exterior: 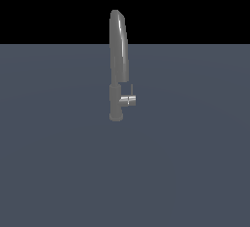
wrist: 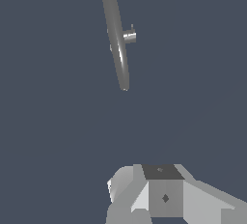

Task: Turn on the faucet by rotating a designated handle.

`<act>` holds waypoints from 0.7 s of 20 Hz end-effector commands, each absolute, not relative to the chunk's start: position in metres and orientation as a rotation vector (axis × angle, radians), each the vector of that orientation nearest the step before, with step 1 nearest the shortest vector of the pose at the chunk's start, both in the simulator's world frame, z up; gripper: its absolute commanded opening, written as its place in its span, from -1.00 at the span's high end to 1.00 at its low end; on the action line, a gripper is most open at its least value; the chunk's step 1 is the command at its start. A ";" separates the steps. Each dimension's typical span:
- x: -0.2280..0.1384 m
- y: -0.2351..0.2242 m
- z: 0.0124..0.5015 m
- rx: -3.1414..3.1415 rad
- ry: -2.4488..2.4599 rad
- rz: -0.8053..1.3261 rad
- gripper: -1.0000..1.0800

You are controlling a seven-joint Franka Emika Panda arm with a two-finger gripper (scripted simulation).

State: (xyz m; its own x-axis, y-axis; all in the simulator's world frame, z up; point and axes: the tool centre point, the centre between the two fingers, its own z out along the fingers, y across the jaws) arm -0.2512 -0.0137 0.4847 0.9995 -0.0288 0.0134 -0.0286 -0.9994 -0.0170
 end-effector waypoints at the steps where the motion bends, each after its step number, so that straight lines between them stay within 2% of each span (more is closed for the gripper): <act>1: -0.251 -0.014 0.485 -3.124 0.045 -0.021 1.00; 14: -0.228 -0.011 0.480 -3.076 0.117 0.066 1.00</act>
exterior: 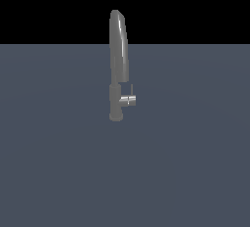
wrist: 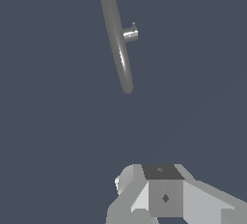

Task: Turn on the faucet by rotating a designated handle.

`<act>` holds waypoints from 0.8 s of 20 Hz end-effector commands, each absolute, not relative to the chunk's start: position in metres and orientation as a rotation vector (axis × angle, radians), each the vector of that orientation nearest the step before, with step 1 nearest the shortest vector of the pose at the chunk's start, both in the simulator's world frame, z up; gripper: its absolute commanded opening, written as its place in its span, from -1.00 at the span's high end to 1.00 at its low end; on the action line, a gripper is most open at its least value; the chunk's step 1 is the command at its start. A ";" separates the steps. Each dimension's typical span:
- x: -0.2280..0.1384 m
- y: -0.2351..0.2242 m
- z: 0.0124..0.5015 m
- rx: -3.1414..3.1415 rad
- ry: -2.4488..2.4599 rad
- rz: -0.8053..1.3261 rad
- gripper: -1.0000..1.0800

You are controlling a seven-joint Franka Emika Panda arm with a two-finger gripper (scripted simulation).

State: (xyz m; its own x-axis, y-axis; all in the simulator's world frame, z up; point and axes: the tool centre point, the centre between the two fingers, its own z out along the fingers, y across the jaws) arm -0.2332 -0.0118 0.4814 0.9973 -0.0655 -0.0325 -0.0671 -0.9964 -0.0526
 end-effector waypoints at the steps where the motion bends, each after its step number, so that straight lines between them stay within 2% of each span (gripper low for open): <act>1: -0.225 -0.011 0.479 -3.067 0.129 0.079 1.00; 16: -0.147 -0.009 0.454 -2.863 0.364 0.364 1.00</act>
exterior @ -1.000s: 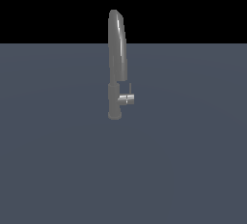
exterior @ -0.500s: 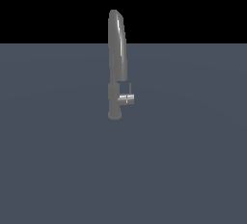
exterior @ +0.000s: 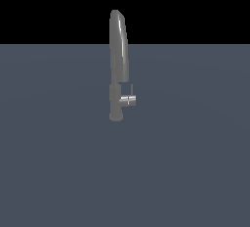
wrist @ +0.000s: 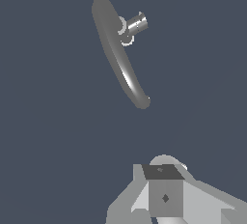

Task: Turn on the faucet by rotating a designated handle.

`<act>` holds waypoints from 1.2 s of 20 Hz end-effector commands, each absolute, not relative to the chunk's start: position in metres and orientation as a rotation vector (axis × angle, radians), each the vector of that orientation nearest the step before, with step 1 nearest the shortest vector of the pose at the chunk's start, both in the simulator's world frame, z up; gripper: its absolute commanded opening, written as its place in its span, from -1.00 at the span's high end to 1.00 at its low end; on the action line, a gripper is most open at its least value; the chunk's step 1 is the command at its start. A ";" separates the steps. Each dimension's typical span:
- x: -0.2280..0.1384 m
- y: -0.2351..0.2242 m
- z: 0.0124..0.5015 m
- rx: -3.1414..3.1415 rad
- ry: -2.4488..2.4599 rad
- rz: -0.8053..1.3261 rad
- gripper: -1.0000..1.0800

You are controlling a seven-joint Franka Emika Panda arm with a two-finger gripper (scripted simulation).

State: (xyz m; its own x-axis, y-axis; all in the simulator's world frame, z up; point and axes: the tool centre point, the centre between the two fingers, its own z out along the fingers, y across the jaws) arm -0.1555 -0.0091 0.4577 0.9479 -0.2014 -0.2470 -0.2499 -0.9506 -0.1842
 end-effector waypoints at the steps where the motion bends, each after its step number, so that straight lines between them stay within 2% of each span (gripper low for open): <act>1: -0.141 -0.009 0.452 -2.846 0.380 0.383 1.00; 24: -0.023 -0.022 0.370 -2.380 0.719 0.805 1.00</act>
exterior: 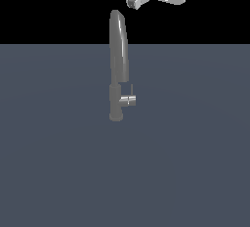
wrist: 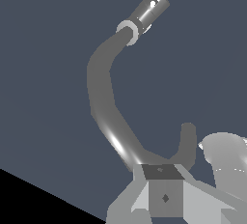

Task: Turn on the faucet by rotating a designated handle.

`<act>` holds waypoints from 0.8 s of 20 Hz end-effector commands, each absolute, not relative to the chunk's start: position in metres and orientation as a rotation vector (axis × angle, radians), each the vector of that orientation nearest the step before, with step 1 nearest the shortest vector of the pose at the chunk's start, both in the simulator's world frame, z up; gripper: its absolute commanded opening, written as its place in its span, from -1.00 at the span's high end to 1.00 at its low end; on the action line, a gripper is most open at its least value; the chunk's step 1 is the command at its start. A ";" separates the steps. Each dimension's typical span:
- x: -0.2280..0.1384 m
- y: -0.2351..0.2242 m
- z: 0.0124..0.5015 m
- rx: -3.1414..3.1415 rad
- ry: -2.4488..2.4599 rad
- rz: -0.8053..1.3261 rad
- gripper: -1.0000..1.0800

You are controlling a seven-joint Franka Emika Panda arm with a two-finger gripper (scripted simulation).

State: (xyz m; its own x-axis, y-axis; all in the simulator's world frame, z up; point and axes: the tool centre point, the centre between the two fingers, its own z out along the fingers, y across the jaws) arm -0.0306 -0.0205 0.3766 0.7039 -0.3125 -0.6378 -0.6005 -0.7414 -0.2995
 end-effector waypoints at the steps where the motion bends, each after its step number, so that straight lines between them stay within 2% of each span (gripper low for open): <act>1: -0.019 -0.022 0.365 -2.356 0.733 0.822 1.00; 16: 0.042 -0.031 0.278 -1.944 0.927 1.070 1.00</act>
State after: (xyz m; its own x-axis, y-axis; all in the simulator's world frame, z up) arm 0.0364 -0.0307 0.2877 0.4283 -0.2567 -0.8664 -0.8222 -0.5085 -0.2558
